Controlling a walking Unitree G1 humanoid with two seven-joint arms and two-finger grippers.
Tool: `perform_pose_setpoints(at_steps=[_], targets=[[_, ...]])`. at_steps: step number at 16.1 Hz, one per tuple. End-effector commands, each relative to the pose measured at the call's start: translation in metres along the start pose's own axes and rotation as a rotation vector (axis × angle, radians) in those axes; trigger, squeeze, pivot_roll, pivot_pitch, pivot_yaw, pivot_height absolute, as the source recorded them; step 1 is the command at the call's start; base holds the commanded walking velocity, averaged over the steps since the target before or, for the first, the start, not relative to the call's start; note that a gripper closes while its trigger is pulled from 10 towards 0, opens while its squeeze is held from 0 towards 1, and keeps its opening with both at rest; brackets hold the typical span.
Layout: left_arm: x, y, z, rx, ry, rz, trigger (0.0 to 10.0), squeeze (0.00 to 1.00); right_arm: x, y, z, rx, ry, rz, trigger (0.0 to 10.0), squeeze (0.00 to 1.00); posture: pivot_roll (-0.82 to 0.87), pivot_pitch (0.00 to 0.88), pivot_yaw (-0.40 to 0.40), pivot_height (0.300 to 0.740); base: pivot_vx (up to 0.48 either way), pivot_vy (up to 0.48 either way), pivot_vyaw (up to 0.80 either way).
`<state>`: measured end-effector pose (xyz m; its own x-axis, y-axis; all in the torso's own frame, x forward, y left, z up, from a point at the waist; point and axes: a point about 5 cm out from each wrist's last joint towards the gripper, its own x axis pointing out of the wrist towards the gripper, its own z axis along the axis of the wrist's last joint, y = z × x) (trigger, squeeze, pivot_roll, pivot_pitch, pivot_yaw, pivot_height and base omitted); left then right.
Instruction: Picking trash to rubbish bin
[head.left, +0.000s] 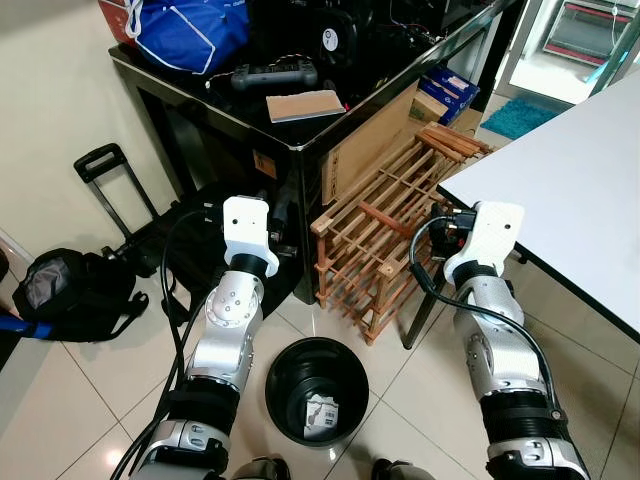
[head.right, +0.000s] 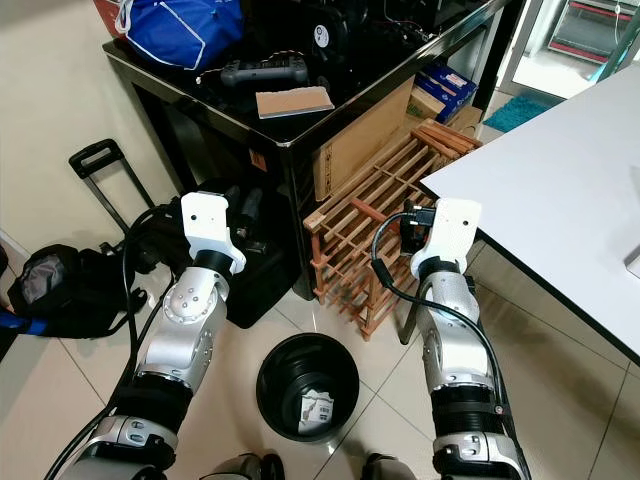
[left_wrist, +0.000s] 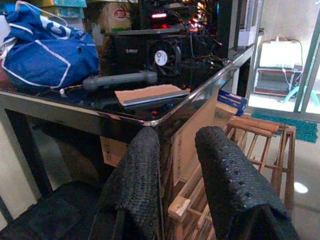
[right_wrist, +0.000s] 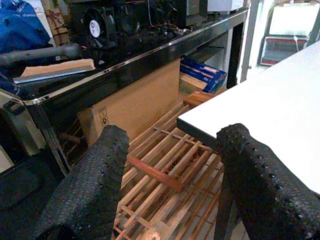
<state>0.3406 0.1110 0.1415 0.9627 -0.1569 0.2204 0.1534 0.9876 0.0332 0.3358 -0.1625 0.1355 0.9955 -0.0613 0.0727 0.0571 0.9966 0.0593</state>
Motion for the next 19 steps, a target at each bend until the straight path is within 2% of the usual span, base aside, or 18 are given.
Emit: perform_pose_setpoints(at_steps=[1, 3, 15, 19], targets=[[0.0009, 0.0026, 0.0007, -0.004, 0.001, 0.015, 10.0, 0.00, 0.0018, 0.0007, 0.0011, 0.023, -0.004, -0.001, 10.0, 0.00, -0.04, 0.105, 0.052, 0.740, 0.000, 0.000, 0.00], [0.0020, 0.0020, 0.0008, -0.004, 0.002, 0.009, 10.0, 0.00, 0.0021, -0.0001, 0.0008, 0.024, -0.002, -0.004, 10.0, 0.00, -0.04, 0.108, 0.050, 0.740, 0.000, 0.000, 0.00], [0.0025, -0.0014, 0.0003, -0.015, 0.001, 0.013, 10.0, 0.00, 0.0020, 0.0019, 0.0001, 0.024, 0.006, 0.016, 10.0, 0.00, -0.04, 0.114, 0.034, 0.740, -0.283, 0.000, 0.00], [0.0022, -0.0030, -0.0025, -0.015, 0.018, 0.008, 10.0, 0.00, 0.0011, 0.0016, -0.0010, 0.021, 0.012, 0.019, 10.0, 0.00, -0.04, 0.114, 0.031, 0.740, 0.000, 0.000, 0.00]])
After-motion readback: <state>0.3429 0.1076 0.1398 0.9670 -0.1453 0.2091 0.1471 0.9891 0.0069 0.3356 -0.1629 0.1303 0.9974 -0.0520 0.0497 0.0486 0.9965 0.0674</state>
